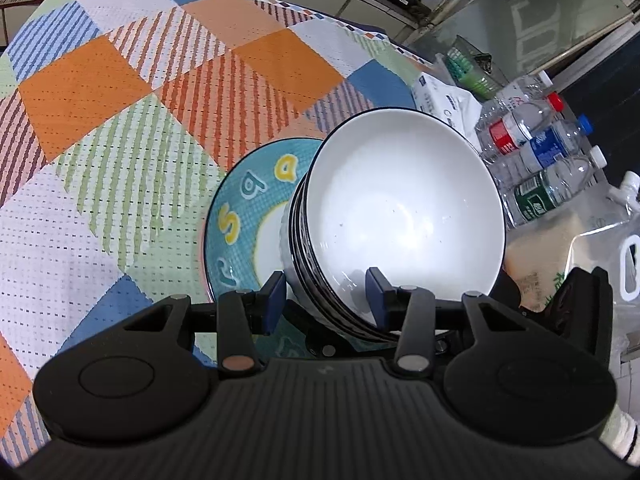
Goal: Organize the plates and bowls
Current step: 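Carry the bowl stack with both grippers and lower it onto the egg plate, then open both grippers and withdraw from the bowl stack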
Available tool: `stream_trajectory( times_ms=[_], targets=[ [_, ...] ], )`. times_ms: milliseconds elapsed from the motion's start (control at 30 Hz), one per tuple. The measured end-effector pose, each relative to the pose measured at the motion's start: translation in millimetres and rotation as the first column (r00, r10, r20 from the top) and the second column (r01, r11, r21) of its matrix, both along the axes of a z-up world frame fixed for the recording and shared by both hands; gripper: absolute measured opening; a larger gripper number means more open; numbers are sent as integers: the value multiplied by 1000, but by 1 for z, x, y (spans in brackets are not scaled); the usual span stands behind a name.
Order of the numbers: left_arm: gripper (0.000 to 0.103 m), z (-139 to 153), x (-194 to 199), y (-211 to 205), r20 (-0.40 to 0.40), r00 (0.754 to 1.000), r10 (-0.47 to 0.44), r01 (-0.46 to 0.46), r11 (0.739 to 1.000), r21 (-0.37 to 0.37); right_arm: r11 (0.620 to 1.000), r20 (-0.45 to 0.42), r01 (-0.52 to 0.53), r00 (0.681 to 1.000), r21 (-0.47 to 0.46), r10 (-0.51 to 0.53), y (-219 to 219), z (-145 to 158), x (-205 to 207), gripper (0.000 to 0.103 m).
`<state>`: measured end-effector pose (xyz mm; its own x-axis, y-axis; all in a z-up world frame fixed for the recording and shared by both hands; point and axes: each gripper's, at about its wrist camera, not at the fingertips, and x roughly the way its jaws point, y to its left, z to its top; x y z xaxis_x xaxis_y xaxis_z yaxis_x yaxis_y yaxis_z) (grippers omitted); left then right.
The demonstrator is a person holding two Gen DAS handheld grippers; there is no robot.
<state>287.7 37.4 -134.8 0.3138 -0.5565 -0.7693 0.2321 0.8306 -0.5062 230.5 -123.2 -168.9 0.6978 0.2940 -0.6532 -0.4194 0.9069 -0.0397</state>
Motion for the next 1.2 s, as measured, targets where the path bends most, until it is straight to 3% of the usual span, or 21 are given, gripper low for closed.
stream_trajectory(
  times_ms=[367,1000,1200],
  targets=[
    [41,-14,11,3,-24,1000,17,-17,1000,-4,999,-32,7,999,-42,-8,7,-11,4,100],
    [41,-12,11,0,-21,999,27,-26,1000,13,998,-60,68,996,-12,-68,8,-13,8,100],
    [45,4,0,-4,48,998,42,-46,996,71,991,-20,91,995,-95,-93,17,-6,-10,100]
  ],
)
